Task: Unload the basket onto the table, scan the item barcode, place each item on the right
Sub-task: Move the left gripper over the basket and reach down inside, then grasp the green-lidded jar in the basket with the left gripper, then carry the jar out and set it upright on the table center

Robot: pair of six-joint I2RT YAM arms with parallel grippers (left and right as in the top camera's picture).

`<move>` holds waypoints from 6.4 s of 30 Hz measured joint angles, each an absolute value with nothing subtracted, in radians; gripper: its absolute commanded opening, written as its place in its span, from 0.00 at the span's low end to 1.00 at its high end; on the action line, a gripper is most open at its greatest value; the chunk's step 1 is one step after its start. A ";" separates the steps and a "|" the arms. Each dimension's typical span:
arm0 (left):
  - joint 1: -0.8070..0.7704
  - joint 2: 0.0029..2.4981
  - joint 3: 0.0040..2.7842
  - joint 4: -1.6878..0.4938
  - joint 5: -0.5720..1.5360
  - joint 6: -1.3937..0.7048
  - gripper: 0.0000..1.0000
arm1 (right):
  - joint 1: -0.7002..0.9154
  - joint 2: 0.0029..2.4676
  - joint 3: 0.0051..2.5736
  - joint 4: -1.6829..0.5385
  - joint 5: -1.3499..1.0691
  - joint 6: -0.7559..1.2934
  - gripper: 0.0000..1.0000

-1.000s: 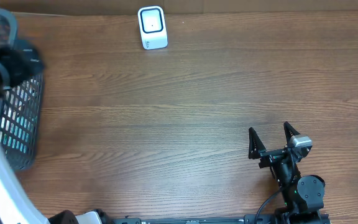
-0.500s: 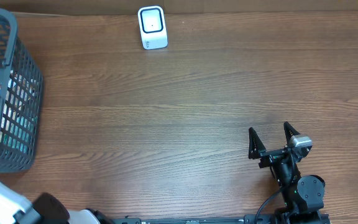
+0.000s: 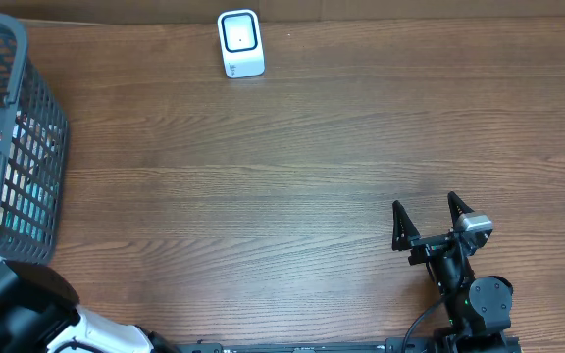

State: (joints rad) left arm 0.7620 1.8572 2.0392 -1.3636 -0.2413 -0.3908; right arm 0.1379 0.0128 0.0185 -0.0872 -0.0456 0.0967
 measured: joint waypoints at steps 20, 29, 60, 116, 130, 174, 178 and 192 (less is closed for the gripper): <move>0.862 1.903 1.768 -1.031 -0.266 -0.288 0.96 | 0.138 0.013 0.019 -0.088 -0.046 0.097 1.00; 0.917 1.903 1.654 -0.867 -0.232 -0.229 0.96 | 0.138 0.013 0.019 -0.087 -0.046 0.098 1.00; 0.917 1.966 1.459 -0.531 -0.213 -0.093 0.89 | 0.138 0.013 0.019 -0.087 -0.045 0.097 1.00; 0.603 1.153 1.446 -0.633 0.035 -0.333 0.49 | 0.138 0.013 0.019 -0.087 -0.045 0.097 1.00; 0.090 1.214 1.446 -0.886 0.038 -0.342 0.49 | 0.138 0.013 0.019 -0.087 -0.046 0.098 1.00; -0.568 1.985 1.446 -0.567 -0.104 -0.419 0.99 | 0.138 0.013 0.019 -0.088 -0.046 0.097 1.00; -0.568 1.985 1.450 -0.590 -0.102 -0.411 1.00 | 0.138 0.013 0.019 -0.086 -0.045 0.097 1.00; -0.517 1.959 1.953 -1.099 -0.101 -0.287 0.99 | 0.138 0.013 0.019 -0.087 -0.046 0.097 1.00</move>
State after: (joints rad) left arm -0.5167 1.9591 1.9530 -1.0988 -0.1009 -0.2874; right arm 0.1379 0.0128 0.0185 -0.0868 -0.0456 0.0971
